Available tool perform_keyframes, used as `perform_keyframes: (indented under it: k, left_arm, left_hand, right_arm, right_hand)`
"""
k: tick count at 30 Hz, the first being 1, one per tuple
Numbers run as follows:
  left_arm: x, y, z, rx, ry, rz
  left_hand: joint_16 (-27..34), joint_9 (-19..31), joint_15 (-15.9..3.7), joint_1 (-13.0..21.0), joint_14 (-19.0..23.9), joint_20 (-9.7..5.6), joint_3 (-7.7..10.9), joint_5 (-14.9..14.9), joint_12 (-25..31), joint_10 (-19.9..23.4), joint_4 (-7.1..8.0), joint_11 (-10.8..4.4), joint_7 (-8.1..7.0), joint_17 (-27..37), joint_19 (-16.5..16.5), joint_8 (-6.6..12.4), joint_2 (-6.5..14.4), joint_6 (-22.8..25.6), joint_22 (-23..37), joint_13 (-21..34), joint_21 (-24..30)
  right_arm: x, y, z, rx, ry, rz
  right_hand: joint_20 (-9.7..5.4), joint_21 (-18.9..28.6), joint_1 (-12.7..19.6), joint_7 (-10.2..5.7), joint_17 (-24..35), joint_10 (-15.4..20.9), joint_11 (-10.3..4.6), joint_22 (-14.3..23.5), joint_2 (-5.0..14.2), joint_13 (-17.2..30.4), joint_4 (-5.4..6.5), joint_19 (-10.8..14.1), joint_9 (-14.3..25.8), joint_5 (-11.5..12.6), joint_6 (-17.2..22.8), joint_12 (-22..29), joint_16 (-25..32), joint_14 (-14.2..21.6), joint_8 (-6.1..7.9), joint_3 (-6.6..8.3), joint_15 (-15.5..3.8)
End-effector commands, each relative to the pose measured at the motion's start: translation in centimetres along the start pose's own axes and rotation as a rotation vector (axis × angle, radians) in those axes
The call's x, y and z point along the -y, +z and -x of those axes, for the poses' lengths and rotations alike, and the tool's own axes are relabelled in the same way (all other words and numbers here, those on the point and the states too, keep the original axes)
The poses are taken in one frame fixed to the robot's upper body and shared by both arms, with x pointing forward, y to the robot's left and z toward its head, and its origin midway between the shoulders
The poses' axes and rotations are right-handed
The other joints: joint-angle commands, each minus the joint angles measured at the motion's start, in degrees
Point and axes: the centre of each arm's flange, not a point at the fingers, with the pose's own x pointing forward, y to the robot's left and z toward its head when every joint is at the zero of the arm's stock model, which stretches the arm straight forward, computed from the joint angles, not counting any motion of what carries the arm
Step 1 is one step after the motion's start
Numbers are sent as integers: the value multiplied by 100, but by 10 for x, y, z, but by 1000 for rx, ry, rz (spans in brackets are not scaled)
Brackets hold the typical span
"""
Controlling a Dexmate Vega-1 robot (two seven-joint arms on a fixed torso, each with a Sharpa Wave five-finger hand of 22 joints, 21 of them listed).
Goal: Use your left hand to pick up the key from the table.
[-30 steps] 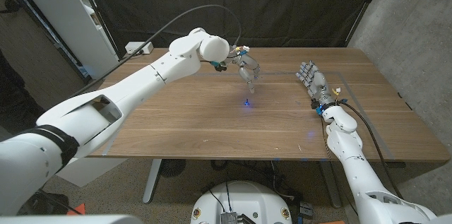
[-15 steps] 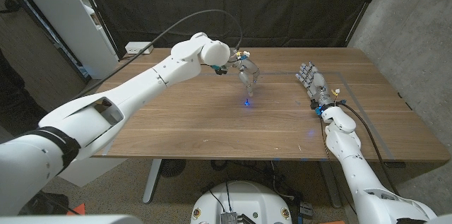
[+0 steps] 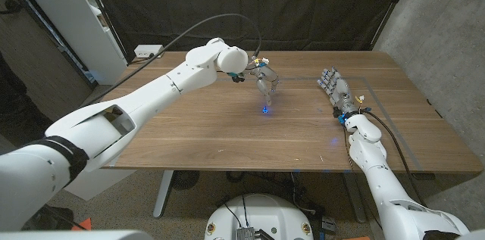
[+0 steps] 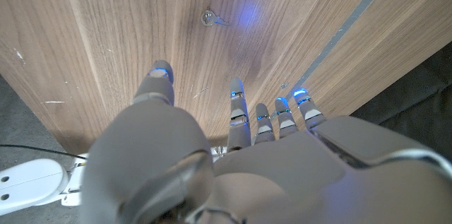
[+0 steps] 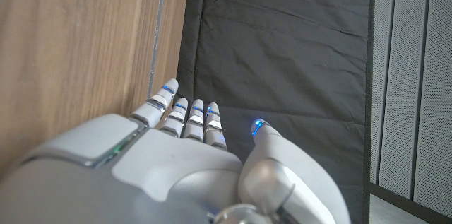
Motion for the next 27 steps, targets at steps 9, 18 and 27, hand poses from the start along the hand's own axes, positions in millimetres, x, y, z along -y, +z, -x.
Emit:
perform_keyframes:
  k: [9,18,27]
  left_arm:
    - [8,-1,-12,9,-43,-5]
    - [14,-3,-18,8,-58,-16]
    - [24,-2,-23,3,-83,-38]
  left_hand:
    - [34,146,-15,139,89,-64,-83,51,122,121,11,-57,-78,34,39,259,23,362,6,33,19]
    - [85,210,-68,228,200,-95,-95,48,169,204,5,-83,-112,45,90,362,70,469,4,41,31]
    - [83,272,-63,304,173,-105,-93,33,153,139,8,-91,-166,59,64,393,143,396,2,49,15]
  right_arm:
    - [1,-6,-5,-9,-3,-5]
    - [3,-9,-8,-14,-6,-8]
    - [5,-11,-11,-17,-9,-12]
  right_hand:
    - [-15,6,-51,-3,27,67,9,26,0,27,0,46,24,-35,48,4,33,51,8,46,-2]
    - [-13,4,-56,-2,26,67,8,26,-2,27,-4,44,24,-35,49,2,32,52,7,52,-1]
    - [-13,4,-62,-1,26,61,13,26,-3,27,-7,43,24,-36,48,-1,31,52,5,57,1]
